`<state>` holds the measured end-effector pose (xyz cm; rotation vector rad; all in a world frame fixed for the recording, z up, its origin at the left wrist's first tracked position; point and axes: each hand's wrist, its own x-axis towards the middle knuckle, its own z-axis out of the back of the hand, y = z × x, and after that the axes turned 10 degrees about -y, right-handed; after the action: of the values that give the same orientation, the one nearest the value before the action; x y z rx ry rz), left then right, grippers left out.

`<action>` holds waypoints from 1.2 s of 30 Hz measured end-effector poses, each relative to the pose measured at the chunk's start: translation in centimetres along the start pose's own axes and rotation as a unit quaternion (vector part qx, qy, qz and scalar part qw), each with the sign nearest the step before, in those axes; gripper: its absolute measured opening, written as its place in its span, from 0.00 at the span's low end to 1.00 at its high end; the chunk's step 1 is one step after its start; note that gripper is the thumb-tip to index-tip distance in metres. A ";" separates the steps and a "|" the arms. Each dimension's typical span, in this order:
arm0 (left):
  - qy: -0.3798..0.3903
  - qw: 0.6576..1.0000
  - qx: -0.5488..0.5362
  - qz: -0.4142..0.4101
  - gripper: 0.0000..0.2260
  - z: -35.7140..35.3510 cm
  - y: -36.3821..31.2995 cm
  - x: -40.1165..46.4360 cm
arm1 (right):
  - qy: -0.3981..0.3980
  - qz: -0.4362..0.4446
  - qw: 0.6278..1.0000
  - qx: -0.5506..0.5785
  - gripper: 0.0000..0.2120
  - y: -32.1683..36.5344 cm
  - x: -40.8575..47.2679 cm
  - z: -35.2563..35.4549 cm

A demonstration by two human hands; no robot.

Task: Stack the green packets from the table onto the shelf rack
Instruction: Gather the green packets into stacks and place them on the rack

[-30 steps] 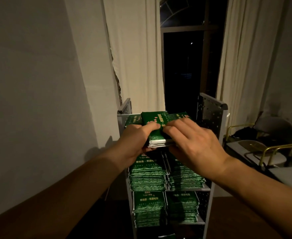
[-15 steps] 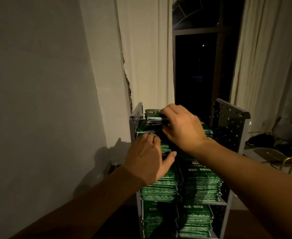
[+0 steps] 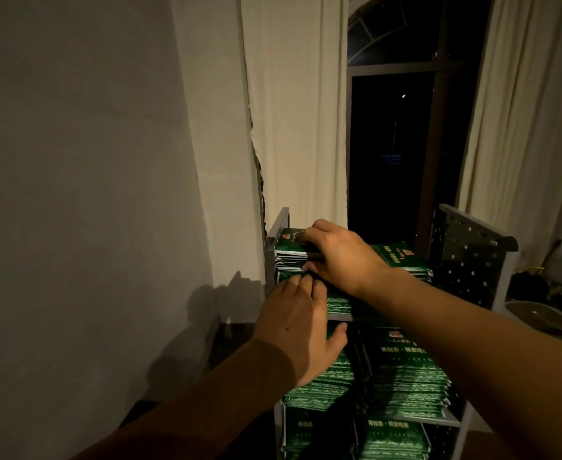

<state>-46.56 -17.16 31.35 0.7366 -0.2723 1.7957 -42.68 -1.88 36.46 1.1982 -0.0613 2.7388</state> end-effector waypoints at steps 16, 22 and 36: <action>-0.166 0.983 -0.063 -0.055 0.18 1.3 -0.1 -0.2 | -0.008 -0.097 0.990 0.103 0.07 0.3 -3.4 5.9; -0.165 0.975 -0.097 -0.110 0.09 3.2 -2.9 -2.3 | 0.059 -0.124 0.985 0.108 0.14 2.3 -8.4 9.3; 0.180 0.948 -0.260 -0.040 0.04 -5.1 -7.2 -11.9 | 0.338 -0.325 0.876 0.111 0.08 4.2 -23.4 6.2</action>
<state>-39.54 -21.23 18.96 0.0414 -0.4398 1.6414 -23.20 -9.52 23.59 0.1480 0.6261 2.3922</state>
